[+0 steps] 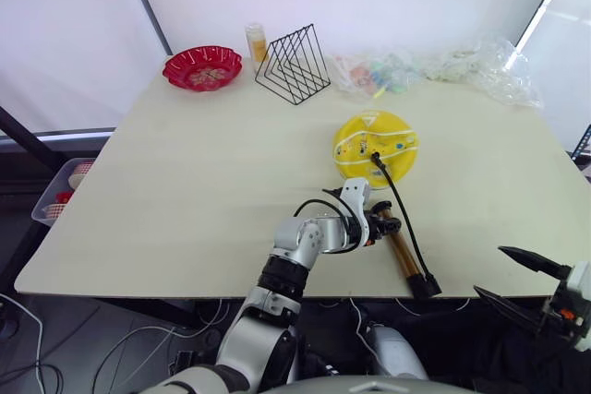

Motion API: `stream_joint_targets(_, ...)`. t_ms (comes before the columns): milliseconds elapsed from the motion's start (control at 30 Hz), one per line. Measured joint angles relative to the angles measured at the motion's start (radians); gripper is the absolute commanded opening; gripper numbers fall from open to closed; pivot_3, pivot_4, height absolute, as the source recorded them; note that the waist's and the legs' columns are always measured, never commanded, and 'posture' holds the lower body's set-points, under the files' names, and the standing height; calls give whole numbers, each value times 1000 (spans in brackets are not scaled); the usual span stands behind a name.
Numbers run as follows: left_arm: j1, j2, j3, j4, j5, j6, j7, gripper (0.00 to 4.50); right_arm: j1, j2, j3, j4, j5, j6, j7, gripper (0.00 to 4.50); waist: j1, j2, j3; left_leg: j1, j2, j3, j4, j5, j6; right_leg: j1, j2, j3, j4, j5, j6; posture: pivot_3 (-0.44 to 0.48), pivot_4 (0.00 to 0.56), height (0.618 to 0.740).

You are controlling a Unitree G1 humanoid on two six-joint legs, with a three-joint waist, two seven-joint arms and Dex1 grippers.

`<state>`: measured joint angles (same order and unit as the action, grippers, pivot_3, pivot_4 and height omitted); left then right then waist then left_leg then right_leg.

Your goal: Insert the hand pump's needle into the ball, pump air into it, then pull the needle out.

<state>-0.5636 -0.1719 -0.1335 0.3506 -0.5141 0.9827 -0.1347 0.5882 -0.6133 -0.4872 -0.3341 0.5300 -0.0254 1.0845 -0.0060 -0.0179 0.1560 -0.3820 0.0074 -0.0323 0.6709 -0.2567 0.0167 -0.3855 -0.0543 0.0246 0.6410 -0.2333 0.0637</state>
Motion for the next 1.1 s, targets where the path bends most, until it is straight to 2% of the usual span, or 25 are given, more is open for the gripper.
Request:
stream_joint_targets(200,-37,12,-6,61,-30,-33,-1,3299,-8,-2,0,1,8,6,0,4500,0,-1,-1,0,0,0,0,-1,-1,0,0,0,0,0,0,0,150,740)
stream_joint_targets(267,-129,21,-12,145,-33,-37,5,3299,-12,-3,0,2,7,6,0,4500,-1,-2,-1,-1,0,-1,0,-2,-3,-1,0,-1,0,0,0,0,150,740)
stream_joint_targets(400,-181,22,-13,209,-34,-64,12,3299,-13,-3,0,3,6,6,-1,4500,-7,-2,0,-2,0,0,-3,0,1,-1,0,-1,-2,-1,0,0,150,740)
stream_joint_targets(633,-194,22,-25,252,-39,-98,8,3299,-13,-3,0,3,6,5,-1,4500,-4,-2,0,-2,0,0,-2,0,0,-1,-1,-1,-3,0,1,0,150,740)
stream_joint_targets(667,-197,22,-27,257,-39,-100,8,3015,-13,-3,0,3,6,4,-1,4500,-4,-2,0,-2,0,-1,-2,-1,-2,-1,-1,-1,-3,0,1,0,150,740)
stream_joint_targets(700,-197,22,-27,257,-39,-100,8,3015,-13,-3,0,3,6,4,-1,4500,-4,-2,0,-2,0,-1,-2,-2,-3,-1,-1,-1,-3,0,1,0,150,740)
stream_joint_targets(733,-198,22,-30,263,-38,-106,9,2436,-13,-3,0,3,6,4,-2,4500,-4,-2,0,-2,0,-1,-2,-2,-3,-1,-1,-1,-3,-1,1,0,150,740)
stream_joint_targets(800,-199,22,-22,265,-51,-116,6,1868,-14,-3,0,4,5,3,-2,4500,-4,-3,0,-3,0,-2,-3,-2,-3,-1,0,-2,-3,-1,1,0,150,740)
stream_joint_targets(1033,-198,22,-30,253,-61,-110,7,1822,-16,-2,0,4,5,-1,-4,4500,-2,-4,1,-6,0,-3,-4,0,0,-1,0,-4,-7,-1,1,0,150,740)
stream_joint_targets(1100,-198,23,-33,229,-61,-90,11,1822,-15,-2,0,4,4,-1,-4,4500,-2,-4,1,-11,0,-3,-4,0,1,-7,0,-4,-7,-1,1,0,150,740)
